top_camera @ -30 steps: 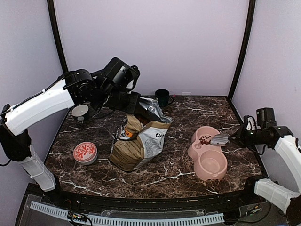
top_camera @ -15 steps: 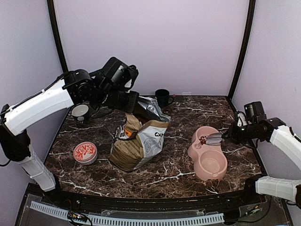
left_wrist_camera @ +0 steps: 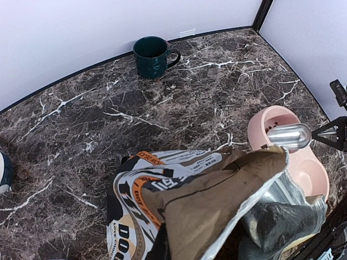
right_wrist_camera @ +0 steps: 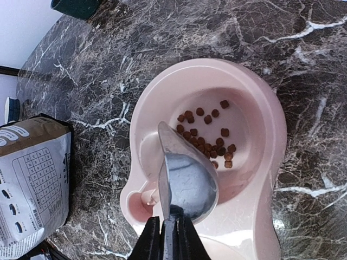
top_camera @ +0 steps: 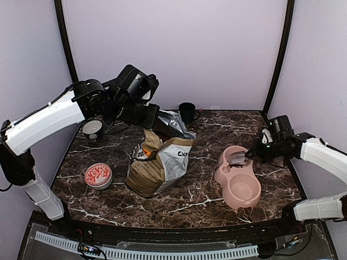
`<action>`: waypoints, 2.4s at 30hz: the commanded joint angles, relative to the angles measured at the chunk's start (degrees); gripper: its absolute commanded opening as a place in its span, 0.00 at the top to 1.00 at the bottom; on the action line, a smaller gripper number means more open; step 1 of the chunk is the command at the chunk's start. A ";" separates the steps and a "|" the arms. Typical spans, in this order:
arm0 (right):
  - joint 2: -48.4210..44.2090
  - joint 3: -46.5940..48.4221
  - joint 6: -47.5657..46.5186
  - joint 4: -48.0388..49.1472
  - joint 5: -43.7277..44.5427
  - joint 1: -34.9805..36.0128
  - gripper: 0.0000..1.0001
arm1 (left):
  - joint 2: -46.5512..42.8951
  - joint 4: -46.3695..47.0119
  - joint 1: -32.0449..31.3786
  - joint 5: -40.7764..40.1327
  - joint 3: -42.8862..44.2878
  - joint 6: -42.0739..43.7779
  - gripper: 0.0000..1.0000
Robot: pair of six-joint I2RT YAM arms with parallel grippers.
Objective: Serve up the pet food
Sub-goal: Place the pet food in the pet food bowl, then adjust the pet food bowl at the center of the board, then insert the spatula into the pet food bag.
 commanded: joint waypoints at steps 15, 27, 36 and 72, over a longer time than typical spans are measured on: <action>13.80 5.11 1.22 14.64 -3.72 2.24 1.00 | 0.26 -0.51 1.26 -0.35 4.12 1.17 1.00; 17.65 11.07 -0.76 13.37 -4.76 2.70 1.00 | 1.96 -2.82 1.36 0.29 7.55 0.78 1.00; 5.52 11.45 -2.78 2.53 -1.46 2.74 1.00 | 4.55 -2.90 1.21 4.81 10.27 -0.95 1.00; -8.77 23.95 1.78 -3.84 -7.87 29.19 1.00 | 11.84 -1.72 -5.05 9.67 15.27 -6.40 1.00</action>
